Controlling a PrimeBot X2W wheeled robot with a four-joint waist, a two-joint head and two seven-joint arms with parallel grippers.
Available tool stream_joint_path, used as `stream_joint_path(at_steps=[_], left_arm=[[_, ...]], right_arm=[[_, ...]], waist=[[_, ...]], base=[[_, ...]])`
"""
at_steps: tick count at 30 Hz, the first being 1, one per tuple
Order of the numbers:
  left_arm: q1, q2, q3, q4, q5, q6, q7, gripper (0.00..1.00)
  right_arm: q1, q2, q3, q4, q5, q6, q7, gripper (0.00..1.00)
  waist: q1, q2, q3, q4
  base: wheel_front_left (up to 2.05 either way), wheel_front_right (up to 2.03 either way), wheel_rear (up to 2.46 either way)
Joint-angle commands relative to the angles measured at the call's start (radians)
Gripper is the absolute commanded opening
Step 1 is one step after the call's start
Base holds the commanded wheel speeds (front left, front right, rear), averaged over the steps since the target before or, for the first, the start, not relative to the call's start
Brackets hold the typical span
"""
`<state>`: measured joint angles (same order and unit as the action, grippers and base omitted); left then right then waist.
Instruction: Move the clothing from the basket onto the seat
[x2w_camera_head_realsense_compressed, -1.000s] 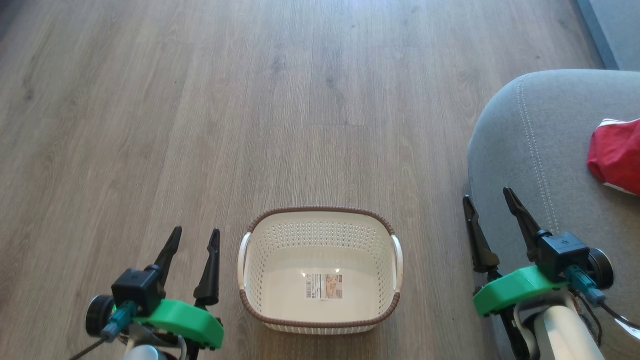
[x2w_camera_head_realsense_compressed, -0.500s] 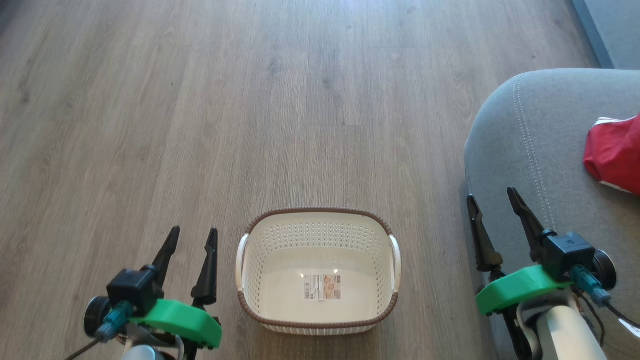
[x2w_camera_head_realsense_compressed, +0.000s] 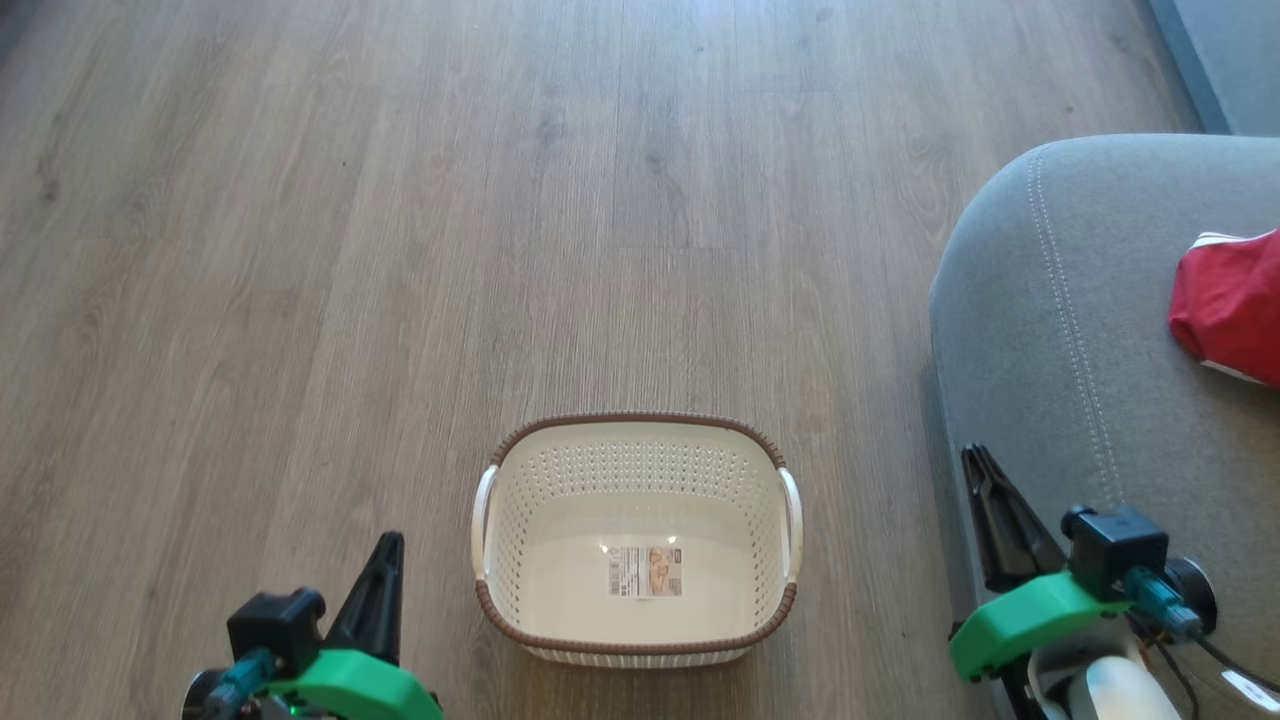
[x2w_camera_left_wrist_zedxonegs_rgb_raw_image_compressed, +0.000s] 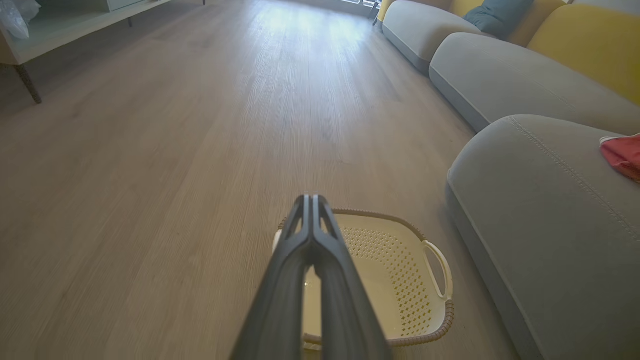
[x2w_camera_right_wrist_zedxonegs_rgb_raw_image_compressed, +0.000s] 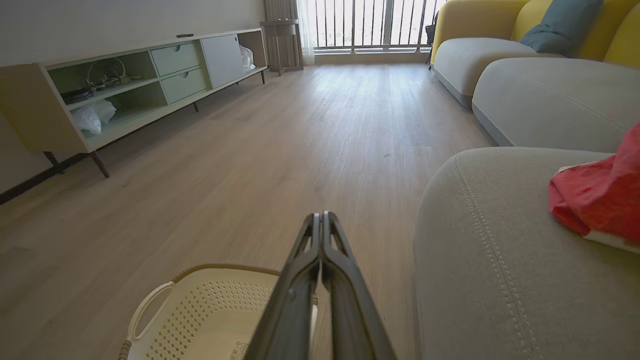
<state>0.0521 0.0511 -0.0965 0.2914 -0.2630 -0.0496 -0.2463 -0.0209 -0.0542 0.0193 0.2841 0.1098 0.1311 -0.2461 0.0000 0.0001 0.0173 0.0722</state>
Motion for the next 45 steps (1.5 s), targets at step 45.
stream_joint_path(at_steps=[45], left_arm=[[-0.080,0.000,0.079,-0.038,-0.489,-0.030,0.128,0.00]], right_arm=[[-0.054,-0.006,-0.040,-0.037,0.555,0.000,0.121,0.00]], waist=[[0.0000,-0.0001,-0.005,-0.026]], base=[[0.00,0.00,0.00]])
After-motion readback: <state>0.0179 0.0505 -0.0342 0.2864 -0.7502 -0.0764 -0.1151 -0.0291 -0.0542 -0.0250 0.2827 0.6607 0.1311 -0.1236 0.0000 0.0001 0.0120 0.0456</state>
